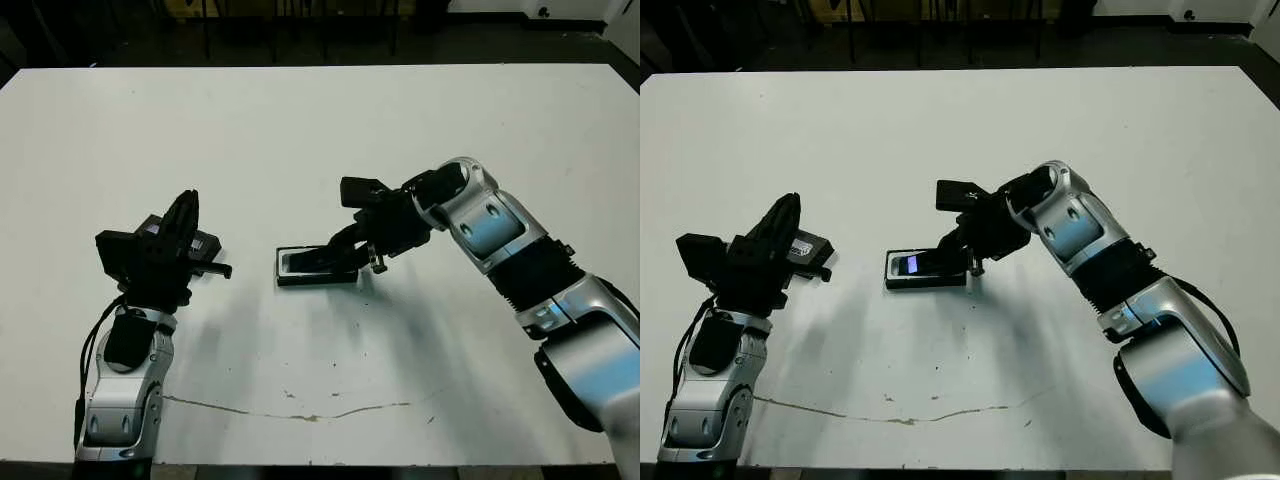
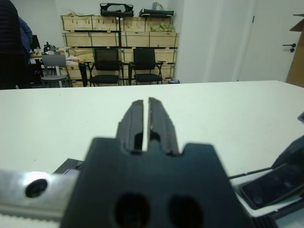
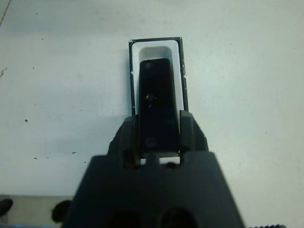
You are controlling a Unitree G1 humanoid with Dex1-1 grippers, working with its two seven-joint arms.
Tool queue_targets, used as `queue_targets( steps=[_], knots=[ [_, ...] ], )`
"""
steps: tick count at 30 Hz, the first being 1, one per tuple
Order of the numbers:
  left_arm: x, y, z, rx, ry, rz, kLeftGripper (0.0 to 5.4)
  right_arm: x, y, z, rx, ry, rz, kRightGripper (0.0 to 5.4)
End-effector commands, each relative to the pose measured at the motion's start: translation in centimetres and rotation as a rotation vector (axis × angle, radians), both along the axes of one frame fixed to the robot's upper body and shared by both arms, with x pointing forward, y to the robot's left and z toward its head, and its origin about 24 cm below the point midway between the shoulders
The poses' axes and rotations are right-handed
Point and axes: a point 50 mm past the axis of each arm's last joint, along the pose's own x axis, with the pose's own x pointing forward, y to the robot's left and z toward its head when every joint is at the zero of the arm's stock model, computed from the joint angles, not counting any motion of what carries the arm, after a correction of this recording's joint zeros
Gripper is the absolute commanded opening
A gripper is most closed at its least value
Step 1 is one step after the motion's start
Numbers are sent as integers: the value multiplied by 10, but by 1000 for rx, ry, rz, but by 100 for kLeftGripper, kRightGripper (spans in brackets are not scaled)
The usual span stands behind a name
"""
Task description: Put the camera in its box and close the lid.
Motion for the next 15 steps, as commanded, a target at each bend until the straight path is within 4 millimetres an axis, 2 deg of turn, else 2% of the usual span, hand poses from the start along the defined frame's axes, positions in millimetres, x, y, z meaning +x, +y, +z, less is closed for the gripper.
queue_targets(
  steps=[1, 15],
  knots=[
    [-2, 1, -5, 2, 24, 13, 0, -3, 1, -10, -32, 24, -1, 67],
    [-3, 0, -6, 0, 35, 13, 0, -4, 17, -12, -23, 1, 30, 67]
  ],
)
